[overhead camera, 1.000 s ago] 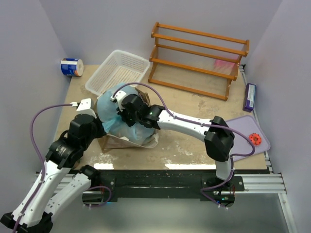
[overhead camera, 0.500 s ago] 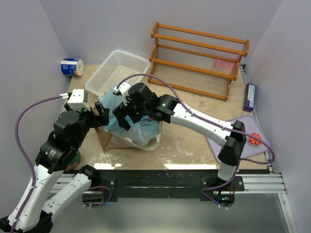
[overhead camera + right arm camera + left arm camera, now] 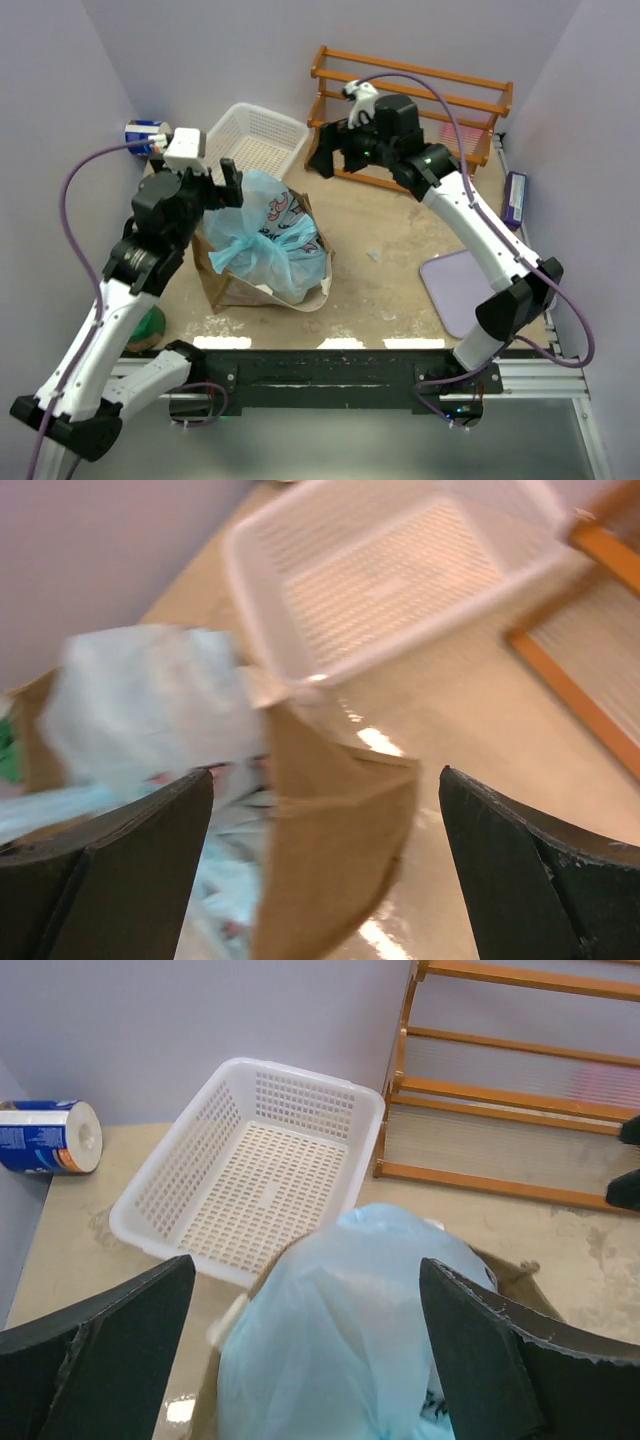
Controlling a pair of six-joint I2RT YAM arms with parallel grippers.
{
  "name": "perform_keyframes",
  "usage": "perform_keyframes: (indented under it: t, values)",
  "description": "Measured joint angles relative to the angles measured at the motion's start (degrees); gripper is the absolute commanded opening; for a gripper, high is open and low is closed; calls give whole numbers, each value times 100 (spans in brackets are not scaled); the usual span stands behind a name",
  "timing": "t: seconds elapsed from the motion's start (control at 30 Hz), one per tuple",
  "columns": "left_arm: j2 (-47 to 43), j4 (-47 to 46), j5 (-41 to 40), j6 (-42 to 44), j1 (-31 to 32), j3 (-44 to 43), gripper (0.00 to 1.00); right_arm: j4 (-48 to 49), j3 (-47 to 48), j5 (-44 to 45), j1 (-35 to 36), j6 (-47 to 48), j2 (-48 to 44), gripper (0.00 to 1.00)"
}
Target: Place the mixed food into the grocery bags and tie them
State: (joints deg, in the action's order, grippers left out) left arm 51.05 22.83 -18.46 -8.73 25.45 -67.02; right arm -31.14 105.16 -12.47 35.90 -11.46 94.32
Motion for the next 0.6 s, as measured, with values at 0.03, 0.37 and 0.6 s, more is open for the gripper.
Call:
perform_keyframes:
  t: [0.03, 0.37, 0.6]
  values:
    - [223, -90, 210, 2, -203, -76, 100, 105, -179, -26, -306, -74, -2, 99]
    - [1027, -485, 2374, -398, -3145, -219, 100, 568, -2463, 291, -2247, -570, -1493, 99]
    - [297, -774, 2977, -542, -3370, 511, 100, 1392, -3703, 1412, -2387, -474, -3477, 99]
